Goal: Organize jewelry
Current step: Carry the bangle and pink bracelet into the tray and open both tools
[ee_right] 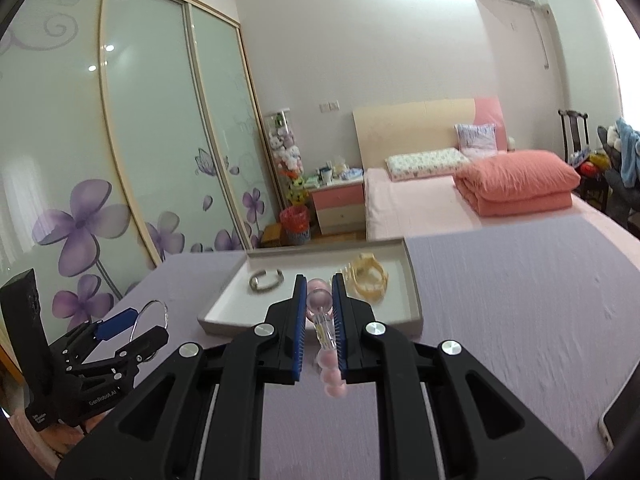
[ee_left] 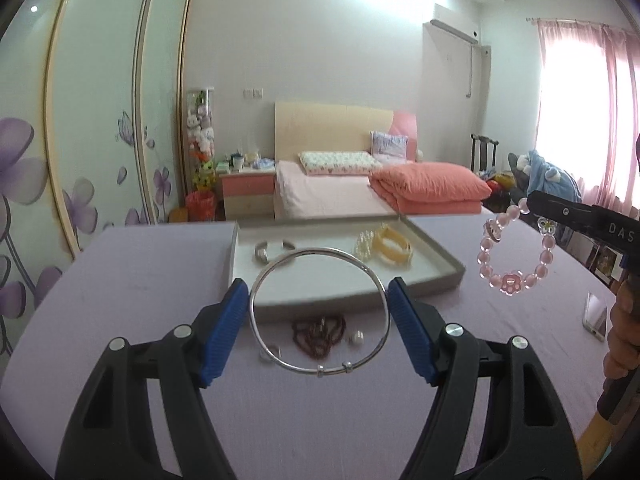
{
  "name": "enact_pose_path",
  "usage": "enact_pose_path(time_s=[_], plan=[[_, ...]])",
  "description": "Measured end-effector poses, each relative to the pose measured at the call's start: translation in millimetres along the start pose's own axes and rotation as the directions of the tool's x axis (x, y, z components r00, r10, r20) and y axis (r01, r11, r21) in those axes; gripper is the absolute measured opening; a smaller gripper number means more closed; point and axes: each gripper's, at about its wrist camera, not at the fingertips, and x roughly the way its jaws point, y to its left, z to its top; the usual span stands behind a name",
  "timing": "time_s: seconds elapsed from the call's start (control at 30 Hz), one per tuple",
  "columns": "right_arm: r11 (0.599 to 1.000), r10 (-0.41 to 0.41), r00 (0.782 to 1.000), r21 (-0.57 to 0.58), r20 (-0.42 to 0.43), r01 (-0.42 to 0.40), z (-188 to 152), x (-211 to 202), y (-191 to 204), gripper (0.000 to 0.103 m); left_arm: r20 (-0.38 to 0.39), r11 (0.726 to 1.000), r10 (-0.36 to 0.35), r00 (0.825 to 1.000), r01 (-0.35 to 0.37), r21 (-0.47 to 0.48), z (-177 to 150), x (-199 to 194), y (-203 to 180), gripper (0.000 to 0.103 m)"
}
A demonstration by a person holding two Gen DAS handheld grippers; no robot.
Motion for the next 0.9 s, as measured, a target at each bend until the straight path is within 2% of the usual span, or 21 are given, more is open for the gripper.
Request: enact_pose_path(time_s=[0.27, 0.47, 0.7, 0.9], plan=[[1.000, -0.006, 0.998, 0.019, 0.055, 0.005, 26.0, 27.1, 0.0, 0.013, 0.090, 0.999, 0.037, 0.995, -0.038, 0.014, 33.0, 21.7, -2.3, 0.070], [1.000, -0.014, 0.997, 0.007, 0.073, 0.013, 39.7, 56.2, 1.3, 0.013, 0.139, 0.998, 0.054, 0.989, -0.059, 0.035, 53.2, 52.8, -9.6, 0.070], [1.000, -0.015, 0.998, 0.012, 0.057, 0.014, 40.8, 100.9, 4.0, 0.013, 0.109, 0.998, 0.061, 0.992, -0.062, 0.008, 68.2, 106.6, -6.3, 0.070], [0.999, -0.025, 1.000, 0.022, -0.006, 0.025, 30.8, 147.6, 0.6, 0.013, 0.036, 0.995, 0.094, 0.995, -0.093, -0.019, 67.9, 159.6, 3.0, 0.070]])
